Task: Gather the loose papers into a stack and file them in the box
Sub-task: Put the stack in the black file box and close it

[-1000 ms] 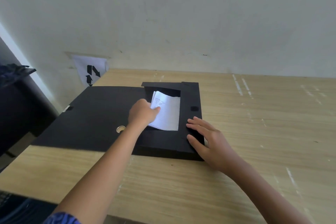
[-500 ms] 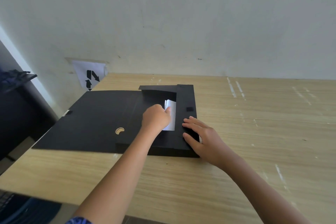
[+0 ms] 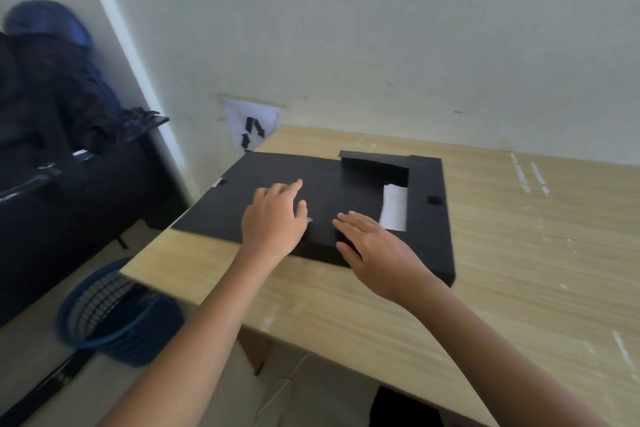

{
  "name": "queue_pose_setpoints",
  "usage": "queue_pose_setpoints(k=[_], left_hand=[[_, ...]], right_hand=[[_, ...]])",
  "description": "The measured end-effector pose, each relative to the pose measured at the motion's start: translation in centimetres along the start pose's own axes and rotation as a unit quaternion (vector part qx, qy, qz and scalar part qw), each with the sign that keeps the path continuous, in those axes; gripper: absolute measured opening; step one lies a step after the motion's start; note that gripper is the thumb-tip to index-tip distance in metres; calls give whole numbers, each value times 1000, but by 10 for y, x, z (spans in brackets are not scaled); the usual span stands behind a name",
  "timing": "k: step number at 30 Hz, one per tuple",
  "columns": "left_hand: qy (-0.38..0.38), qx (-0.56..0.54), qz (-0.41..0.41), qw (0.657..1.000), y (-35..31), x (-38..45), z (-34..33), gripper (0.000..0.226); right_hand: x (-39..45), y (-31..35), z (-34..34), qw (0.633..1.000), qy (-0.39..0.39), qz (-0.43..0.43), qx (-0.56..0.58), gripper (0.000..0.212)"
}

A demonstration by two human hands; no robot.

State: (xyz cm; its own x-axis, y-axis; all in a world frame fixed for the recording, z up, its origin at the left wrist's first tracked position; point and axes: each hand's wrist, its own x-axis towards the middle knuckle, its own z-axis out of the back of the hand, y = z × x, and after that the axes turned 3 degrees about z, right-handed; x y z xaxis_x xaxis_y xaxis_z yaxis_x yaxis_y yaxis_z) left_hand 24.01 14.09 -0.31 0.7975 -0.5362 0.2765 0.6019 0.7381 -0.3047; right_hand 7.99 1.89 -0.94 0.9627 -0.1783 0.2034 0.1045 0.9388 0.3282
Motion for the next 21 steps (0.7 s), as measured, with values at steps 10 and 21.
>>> queue_pose_setpoints(k=[10, 21], left_hand=[[36, 87, 238, 967, 106, -10, -3, 74], [-100, -113, 297, 943, 141, 20, -2, 55]], right_hand=[[7, 0, -31, 993, 4, 29, -117, 49], [6, -2, -37, 990, -11, 21, -140, 44]])
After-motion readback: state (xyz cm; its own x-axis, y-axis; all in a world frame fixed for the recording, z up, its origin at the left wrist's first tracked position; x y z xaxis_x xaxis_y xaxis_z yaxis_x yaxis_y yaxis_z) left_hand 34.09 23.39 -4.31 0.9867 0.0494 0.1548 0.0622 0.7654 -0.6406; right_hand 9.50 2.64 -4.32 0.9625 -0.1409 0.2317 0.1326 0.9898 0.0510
